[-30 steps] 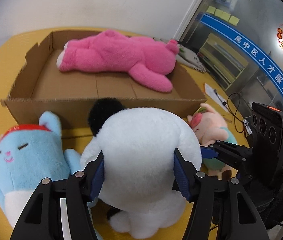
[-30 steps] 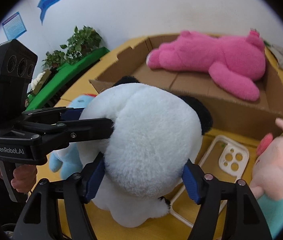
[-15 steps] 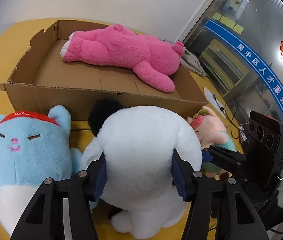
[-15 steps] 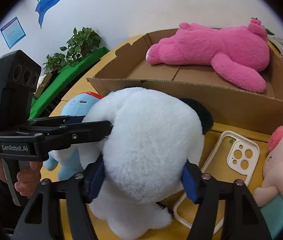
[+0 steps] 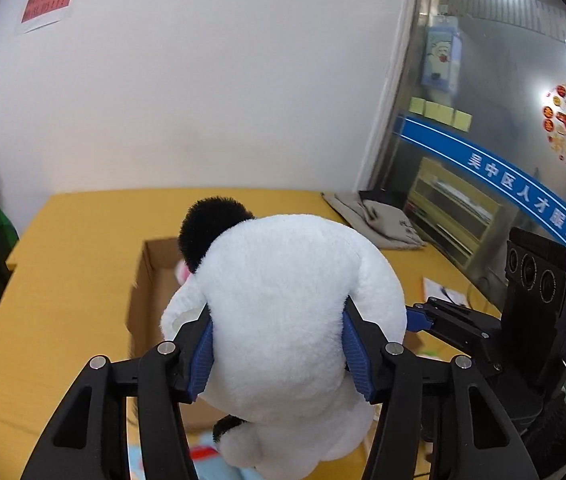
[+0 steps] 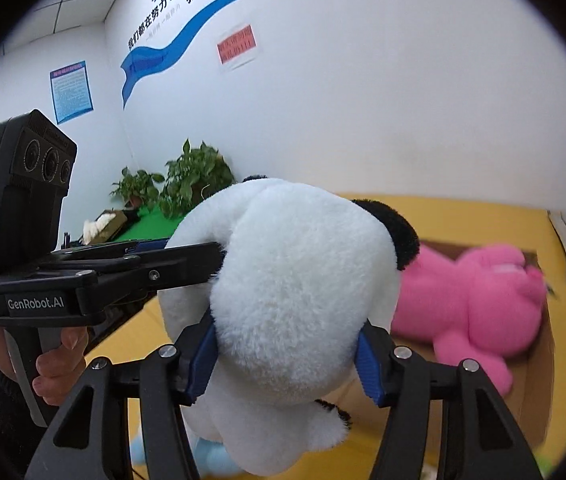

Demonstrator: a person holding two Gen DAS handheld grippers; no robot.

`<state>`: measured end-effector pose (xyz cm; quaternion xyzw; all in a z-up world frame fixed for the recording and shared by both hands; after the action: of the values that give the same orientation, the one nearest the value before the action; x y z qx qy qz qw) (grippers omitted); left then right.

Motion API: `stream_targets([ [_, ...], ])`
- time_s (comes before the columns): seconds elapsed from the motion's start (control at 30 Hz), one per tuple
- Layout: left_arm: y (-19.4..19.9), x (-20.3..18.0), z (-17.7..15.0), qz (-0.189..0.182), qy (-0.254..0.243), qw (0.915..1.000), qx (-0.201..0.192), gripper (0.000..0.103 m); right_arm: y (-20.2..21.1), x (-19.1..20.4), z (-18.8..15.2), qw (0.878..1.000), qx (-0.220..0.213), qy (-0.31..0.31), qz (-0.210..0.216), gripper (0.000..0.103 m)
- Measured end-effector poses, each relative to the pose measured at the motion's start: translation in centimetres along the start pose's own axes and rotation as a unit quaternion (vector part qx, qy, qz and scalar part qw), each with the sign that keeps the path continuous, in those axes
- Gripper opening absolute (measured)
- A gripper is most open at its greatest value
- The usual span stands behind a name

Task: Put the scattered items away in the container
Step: 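Lift the white plush with both grippers and carry it over the box, then lower the white plush into the box beside the pink bear and open both grippers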

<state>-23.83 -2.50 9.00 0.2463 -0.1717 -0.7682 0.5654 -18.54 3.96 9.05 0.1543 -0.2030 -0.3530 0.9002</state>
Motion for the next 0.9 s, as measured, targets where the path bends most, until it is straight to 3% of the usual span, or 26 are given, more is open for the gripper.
stream_targets([
  [0.1,-3.4,3.5,0.6,0.011,0.015,0.9994,0.028,0.06,-4.6,-1.0,1.4,1.0,0.0,-0.013,-0.004,0.059],
  [0.27,-10.2,8.9,-2.1,0.029,0.056,0.9941,0.088,0.061,-12.6,-3.5,-0.9,0.997,0.038,-0.066,-0.011,0.059],
  [0.4,-15.4,10.9,-6.7,0.035,0.061,0.985,0.158,0.066,-17.4,-5.5,-5.5,0.986,0.121,-0.113,-0.031,0.058],
  [0.47,-16.0,11.2,-7.4,0.042,0.047,0.987,0.148,0.071,-18.8,-6.1,-7.6,0.98,0.155,-0.116,-0.047,0.059],
  [0.57,-15.7,11.6,-7.4,0.033,0.059,0.9873,0.144,0.077,-18.8,-5.9,-7.8,0.981,0.149,-0.11,-0.056,0.065],
  [0.63,-14.8,11.8,-7.4,0.023,0.061,0.9876,0.143,0.078,-18.4,-6.0,-7.7,0.98,0.152,-0.118,-0.05,0.078],
  [0.7,-13.2,11.9,-7.2,0.026,0.067,0.9883,0.134,0.08,-17.2,-6.0,-7.8,0.979,0.152,-0.127,-0.038,0.079],
  [0.8,-10.0,11.0,-6.6,0.066,0.063,0.9896,0.111,0.081,-13.2,-5.4,-8.1,0.981,0.138,-0.127,-0.049,0.082],
  [0.9,-5.4,8.7,-6.5,0.102,0.039,0.9916,0.07,0.09,-8.8,-5.4,-8.4,0.982,0.12,-0.121,-0.084,0.083],
])
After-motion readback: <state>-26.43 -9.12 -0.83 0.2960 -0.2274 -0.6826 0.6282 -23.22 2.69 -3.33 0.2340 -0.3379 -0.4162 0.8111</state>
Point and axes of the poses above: each gripper's, at about its wrist camera, not at the fingertips, and y roughly against the way its jaws point, x to its left, z to its top, the point moved 8 cm from there along -y, roughly the way its jaws point, and after that the axes turned 3 degrees about z, right-handed, at the moved point
